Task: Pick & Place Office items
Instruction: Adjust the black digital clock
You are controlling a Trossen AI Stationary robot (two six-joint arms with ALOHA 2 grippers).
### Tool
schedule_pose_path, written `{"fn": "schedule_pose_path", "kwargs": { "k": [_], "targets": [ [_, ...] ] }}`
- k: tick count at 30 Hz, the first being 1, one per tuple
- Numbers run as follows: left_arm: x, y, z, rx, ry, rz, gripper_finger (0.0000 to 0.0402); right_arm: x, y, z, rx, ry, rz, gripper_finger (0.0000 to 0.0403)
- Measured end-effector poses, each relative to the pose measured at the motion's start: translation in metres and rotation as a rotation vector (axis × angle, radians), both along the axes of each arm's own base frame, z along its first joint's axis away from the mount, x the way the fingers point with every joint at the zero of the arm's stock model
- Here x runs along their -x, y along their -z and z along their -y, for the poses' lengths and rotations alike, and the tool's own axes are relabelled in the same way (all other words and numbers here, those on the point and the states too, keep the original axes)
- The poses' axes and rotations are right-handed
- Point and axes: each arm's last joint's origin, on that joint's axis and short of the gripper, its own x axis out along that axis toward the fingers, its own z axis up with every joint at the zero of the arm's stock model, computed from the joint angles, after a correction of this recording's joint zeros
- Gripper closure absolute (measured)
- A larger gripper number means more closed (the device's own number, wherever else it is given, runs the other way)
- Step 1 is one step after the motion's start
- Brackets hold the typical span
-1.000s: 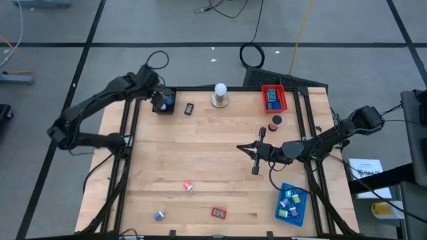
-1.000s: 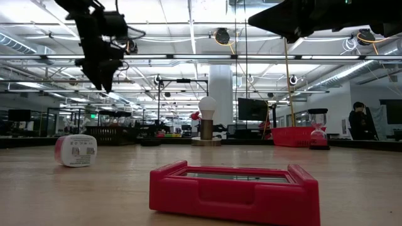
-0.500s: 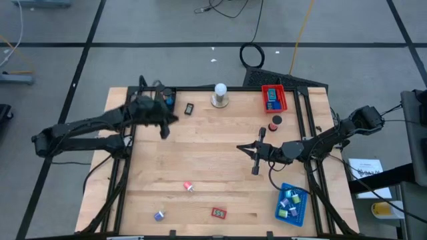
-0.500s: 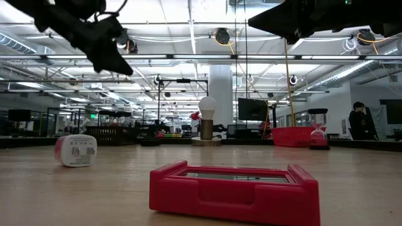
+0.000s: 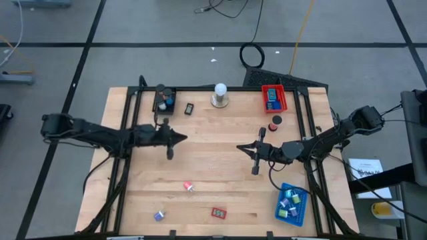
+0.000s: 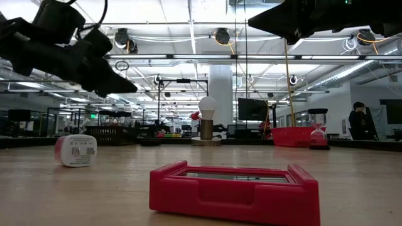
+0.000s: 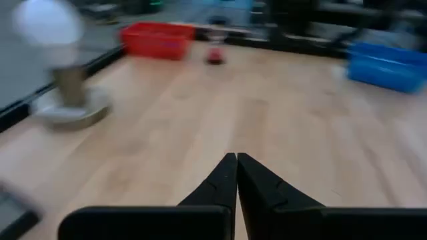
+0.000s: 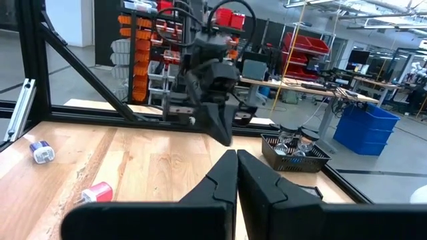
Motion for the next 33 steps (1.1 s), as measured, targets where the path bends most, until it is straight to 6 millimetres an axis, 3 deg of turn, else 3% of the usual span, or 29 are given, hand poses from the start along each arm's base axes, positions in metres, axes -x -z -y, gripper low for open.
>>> {"fn": "schedule_pose_path", "kwargs": {
  "k": [9, 18, 22, 25, 33],
  "targets": [
    [-0.031, 0.001, 0.007, 0.022, -0.237, -0.153, 0.0385, -0.003, 0.002, 0.006, -0.031, 0.027, 0.001, 0.0402],
    [-0.075, -0.023, -0.033, 0.087, -0.458, -0.374, 0.0373, -0.006, 0.007, 0.008, -0.022, 0.037, -0.022, 0.0402],
    [-0.092, -0.022, -0.055, 0.104, -0.534, -0.459, 0.0322, -0.006, 0.005, 0.007, -0.032, 0.006, -0.001, 0.0401],
    [-0.101, -0.010, -0.071, 0.126, -0.591, -0.513, 0.0269, -0.006, 0.004, 0.007, -0.033, -0.018, 0.007, 0.0402],
    [-0.104, 0.018, -0.113, 0.168, -0.774, -0.594, 0.0129, -0.006, 0.005, 0.007, -0.035, -0.017, 0.000, 0.0402]
  ]
}}
